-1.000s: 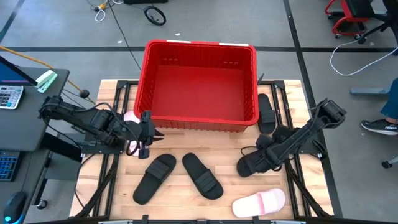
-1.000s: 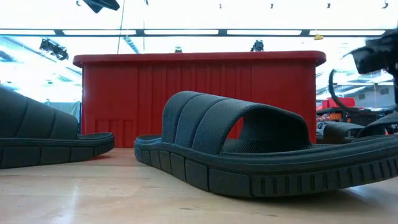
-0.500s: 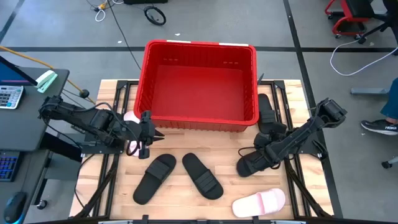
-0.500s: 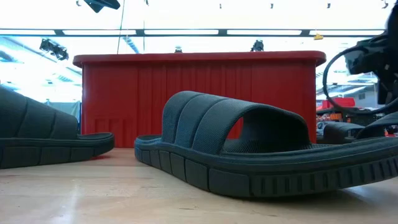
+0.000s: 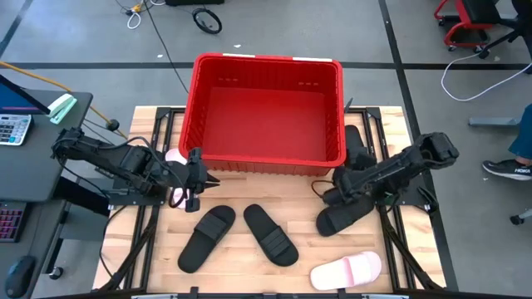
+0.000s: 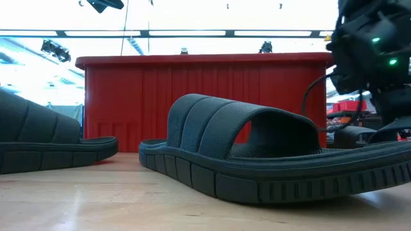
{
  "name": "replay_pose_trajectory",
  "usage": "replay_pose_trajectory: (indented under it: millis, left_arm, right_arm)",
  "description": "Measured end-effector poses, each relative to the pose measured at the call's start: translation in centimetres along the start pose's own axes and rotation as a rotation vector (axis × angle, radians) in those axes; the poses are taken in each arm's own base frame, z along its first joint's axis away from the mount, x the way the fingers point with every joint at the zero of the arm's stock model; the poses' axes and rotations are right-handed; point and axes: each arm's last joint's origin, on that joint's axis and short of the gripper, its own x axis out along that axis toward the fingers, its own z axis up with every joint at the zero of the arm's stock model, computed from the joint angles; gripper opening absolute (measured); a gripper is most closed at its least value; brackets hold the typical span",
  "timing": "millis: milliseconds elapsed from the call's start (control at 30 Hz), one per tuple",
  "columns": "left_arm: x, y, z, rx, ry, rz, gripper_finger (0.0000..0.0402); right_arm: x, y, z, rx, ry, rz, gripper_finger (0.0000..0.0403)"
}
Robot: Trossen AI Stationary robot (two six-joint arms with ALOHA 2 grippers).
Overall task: Pick and place slides into bin
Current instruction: Put the black slide into the bin
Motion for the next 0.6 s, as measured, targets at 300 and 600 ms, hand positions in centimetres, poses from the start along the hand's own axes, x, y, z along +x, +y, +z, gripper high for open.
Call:
replay_pose_trajectory:
  millis: [300, 600]
  left_arm:
    - [0.0, 0.0, -0.1, 0.002, 0.007, 0.002, 0.0041]
    - [0.0, 0.0, -0.2, 0.003, 0.015, 0.003, 0.0039]
  right_arm:
    - [1.6, -0.1, 2.0, 0.031, 0.054, 0.025, 0.0151]
    - [3.6, 0.8, 3.5, 0.077, 0.127, -0.027, 0.0151]
